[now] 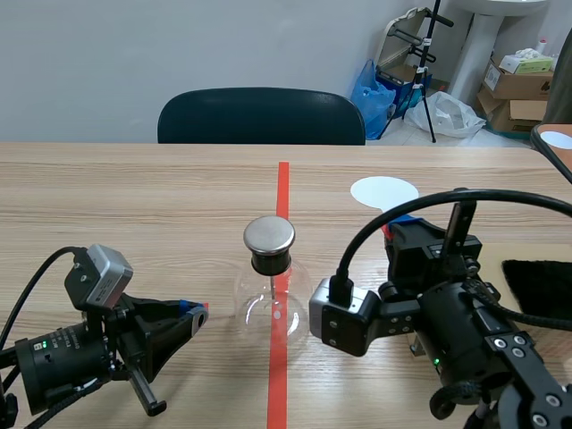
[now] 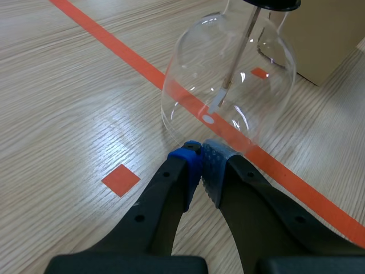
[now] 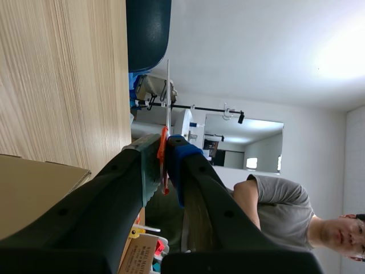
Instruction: Do the electroscope experiment
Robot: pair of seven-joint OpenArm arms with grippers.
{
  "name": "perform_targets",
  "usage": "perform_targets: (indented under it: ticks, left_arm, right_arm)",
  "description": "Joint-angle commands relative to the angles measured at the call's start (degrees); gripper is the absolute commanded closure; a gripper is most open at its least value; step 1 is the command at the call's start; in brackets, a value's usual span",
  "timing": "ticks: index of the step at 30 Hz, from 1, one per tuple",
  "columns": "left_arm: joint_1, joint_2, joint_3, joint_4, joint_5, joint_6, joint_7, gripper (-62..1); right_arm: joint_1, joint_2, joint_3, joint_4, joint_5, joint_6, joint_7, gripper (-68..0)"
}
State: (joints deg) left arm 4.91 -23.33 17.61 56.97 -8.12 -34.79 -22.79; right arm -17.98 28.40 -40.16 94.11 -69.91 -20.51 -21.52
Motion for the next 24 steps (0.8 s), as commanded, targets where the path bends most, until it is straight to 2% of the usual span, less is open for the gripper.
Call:
perform_targets:
  ticks: [1,24]
  left_arm:
    - [-0.17,-0.22,-0.20,1.05,-0.59,-0.50,-1.01,-3.7]
    - [-0.20,-0.20,-0.20,1.05,-0.59,-0.50,-1.25,-3.6]
  right_arm:
    - [0.70,0.46,0.28,0.22,-0.61,-0.63,-0.17,-1.3]
    - [0.68,0.48,0.33,0.22,-0.37,-0.87,-0.17,-1.3]
